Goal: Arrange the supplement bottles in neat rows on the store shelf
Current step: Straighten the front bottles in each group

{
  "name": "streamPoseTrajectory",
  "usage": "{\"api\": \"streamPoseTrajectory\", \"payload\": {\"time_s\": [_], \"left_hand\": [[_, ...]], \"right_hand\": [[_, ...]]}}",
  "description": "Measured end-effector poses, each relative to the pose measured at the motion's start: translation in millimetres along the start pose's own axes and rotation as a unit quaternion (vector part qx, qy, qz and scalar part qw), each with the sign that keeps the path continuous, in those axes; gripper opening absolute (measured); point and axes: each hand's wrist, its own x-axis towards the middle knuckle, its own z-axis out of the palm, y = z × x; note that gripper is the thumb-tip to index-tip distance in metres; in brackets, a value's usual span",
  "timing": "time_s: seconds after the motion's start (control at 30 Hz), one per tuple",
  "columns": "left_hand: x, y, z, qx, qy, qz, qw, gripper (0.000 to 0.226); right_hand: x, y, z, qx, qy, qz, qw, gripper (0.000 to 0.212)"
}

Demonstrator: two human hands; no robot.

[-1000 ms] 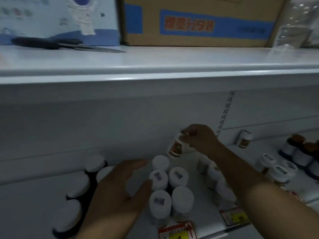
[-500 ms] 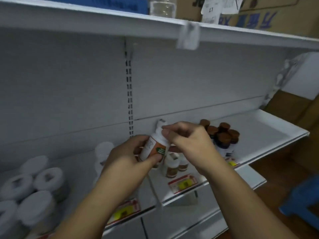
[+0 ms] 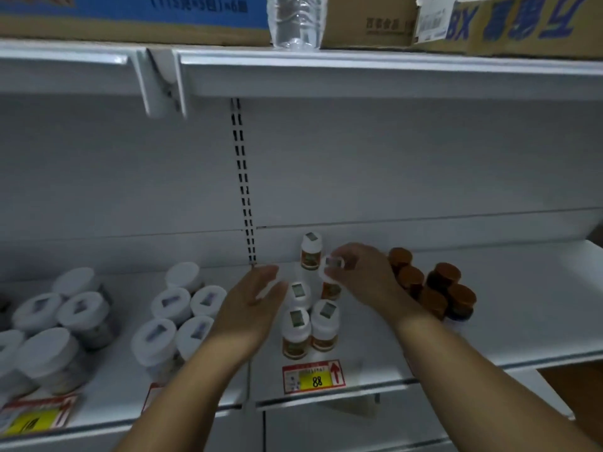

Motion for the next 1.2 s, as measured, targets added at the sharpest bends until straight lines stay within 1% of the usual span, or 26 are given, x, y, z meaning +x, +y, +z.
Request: {"api": "streamPoseTrajectory", "payload": {"time_s": [0.07,0.17,0.23,0.27,0.3,0.37,0.43,0.5,0.53,0.6,0.63,0.7,0.77,0.8,0.83,0.87,0.9,0.93,0.97,1.0,1.03,1.13,1.2], "left_hand": [[0.0,-6.6,1.3,0.000,-0.026,-0.009,1.000,0.017],[4.9,-13.9,-2.9,-0.008,-0.062,-0.022,0.998,0.015],[8.6,-15.5,-5.3,-0.008,-0.076,-0.024,0.997,0.013],[9.9,-14.8,-6.8,-0.007,-0.082,-0.022,0.996,0.012],[11.1,-13.6,-8.7,-0.013,-0.086,-0.019,0.996,0.013],[12.8,-13.0,-12.0,-0.036,-0.086,-0.015,0.996,0.014],[13.2,-14.8,-14.1,-0.045,-0.090,-0.017,0.995,0.014],[12.9,-17.3,-16.3,-0.040,-0.092,-0.017,0.995,0.013],[13.0,-18.6,-17.3,-0.038,-0.092,-0.017,0.995,0.013],[13.7,-20.8,-18.5,-0.033,-0.098,-0.019,0.994,0.014],[13.8,-22.1,-18.4,-0.029,-0.105,-0.021,0.994,0.015],[13.2,-22.2,-18.1,-0.029,-0.105,-0.024,0.994,0.020],[14.8,-19.8,-18.3,-0.032,-0.067,-0.019,0.997,0.024],[16.5,-17.6,-18.1,-0.030,-0.042,-0.013,0.999,0.027],[18.4,-14.2,-17.6,-0.025,-0.018,-0.006,0.999,0.034],[19.9,-10.0,-16.4,-0.020,0.000,0.002,1.000,0.043],[21.4,-3.9,-14.4,-0.016,0.007,0.010,1.000,0.055],[21.9,3.1,-11.6,-0.013,0.006,0.019,1.000,0.068],[21.8,10.0,-7.7,-0.008,0.001,0.031,0.999,0.079],[21.0,16.1,-3.6,0.001,-0.002,0.050,0.999,0.084],[20.3,20.5,0.4,0.010,0.002,0.075,0.997,0.081],[19.5,25.5,6.3,0.024,0.034,0.122,0.992,0.057],[18.2,25.6,6.7,0.032,0.036,0.129,0.990,0.054]], "right_hand": [[-1.3,8.5,12.9,-0.005,-0.037,0.015,0.999,0.029],[-6.7,15.9,21.6,0.014,-0.045,0.052,0.998,0.028],[-5.8,17.5,20.6,-0.003,-0.059,0.061,0.996,0.030],[-2.6,17.7,19.5,-0.023,-0.065,0.056,0.996,0.028],[2.3,16.5,18.8,-0.042,-0.065,0.051,0.996,0.026],[19.2,12.5,21.0,-0.065,-0.040,0.048,0.996,0.024],[43.8,5.9,26.5,-0.064,-0.013,0.047,0.997,0.035],[68.1,0.1,34.5,-0.058,-0.025,0.055,0.997,0.046],[77.6,-0.2,40.4,-0.078,-0.039,0.057,0.995,0.050],[90.7,2.9,50.6,-0.143,-0.052,0.051,0.987,0.048],[93.6,4.2,53.7,-0.156,-0.044,0.050,0.986,0.044],[95.6,0.6,51.9,-0.146,-0.024,0.042,0.988,0.036],[96.5,-9.2,39.9,-0.114,-0.004,0.030,0.993,0.028],[94.4,-15.4,30.2,-0.053,0.005,0.032,0.998,0.025],[88.6,-23.5,19.8,0.044,0.004,0.047,0.998,0.022],[79.2,-32.2,9.6,0.149,-0.013,0.066,0.987,0.017],[68.8,-39.9,0.3,0.228,-0.047,0.075,0.970,0.013],[58.6,-45.8,-6.3,0.264,-0.090,0.068,0.958,0.011],[49.2,-51.7,-10.7,0.277,-0.125,0.053,0.951,0.009],[41.2,-57.5,-13.2,0.281,-0.149,0.037,0.947,0.010],[34.5,-62.9,-14.0,0.283,-0.160,0.027,0.945,0.011],[26.9,-68.0,-16.2,0.282,-0.150,0.024,0.947,0.015],[25.8,-66.6,-17.0,0.290,-0.150,0.030,0.945,0.021]]}}
